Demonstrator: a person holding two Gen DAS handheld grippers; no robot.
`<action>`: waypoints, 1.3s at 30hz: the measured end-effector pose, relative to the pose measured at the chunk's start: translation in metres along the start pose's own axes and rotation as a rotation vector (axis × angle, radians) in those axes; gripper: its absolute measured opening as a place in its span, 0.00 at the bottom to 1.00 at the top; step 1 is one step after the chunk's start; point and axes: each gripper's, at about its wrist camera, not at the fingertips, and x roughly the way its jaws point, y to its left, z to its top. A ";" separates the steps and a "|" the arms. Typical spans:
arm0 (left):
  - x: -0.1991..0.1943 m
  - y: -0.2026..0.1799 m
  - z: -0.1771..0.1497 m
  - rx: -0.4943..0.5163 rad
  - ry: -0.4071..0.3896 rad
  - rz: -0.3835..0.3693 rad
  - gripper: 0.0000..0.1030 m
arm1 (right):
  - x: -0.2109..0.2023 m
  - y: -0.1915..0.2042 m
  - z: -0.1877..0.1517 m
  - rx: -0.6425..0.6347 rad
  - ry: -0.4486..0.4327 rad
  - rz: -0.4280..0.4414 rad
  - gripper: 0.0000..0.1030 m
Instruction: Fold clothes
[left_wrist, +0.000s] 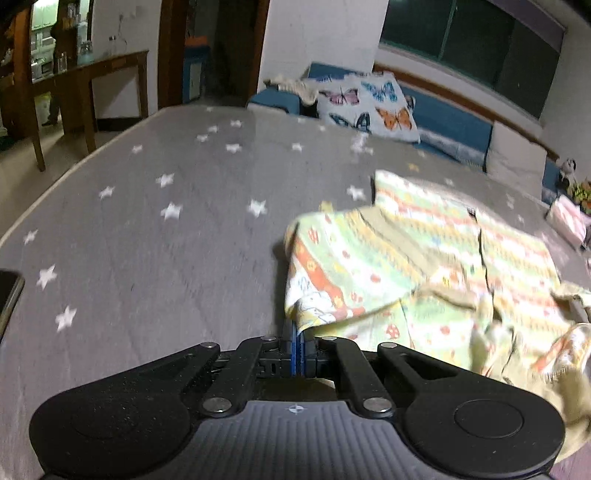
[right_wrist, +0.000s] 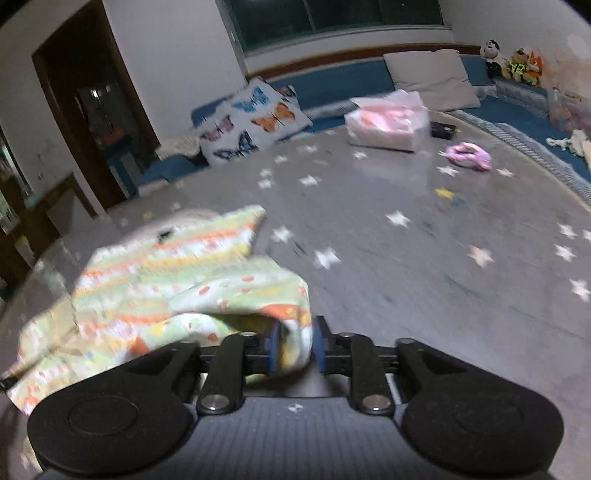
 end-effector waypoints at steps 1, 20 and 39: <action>-0.002 0.000 0.000 0.014 -0.001 0.000 0.06 | -0.004 0.000 -0.004 -0.013 0.006 -0.005 0.36; -0.018 -0.037 0.012 0.128 -0.086 -0.054 0.41 | 0.038 0.115 -0.010 -0.490 -0.009 -0.026 0.40; 0.007 -0.186 0.007 0.404 -0.048 -0.350 0.41 | -0.079 -0.045 -0.015 0.031 -0.193 -0.198 0.10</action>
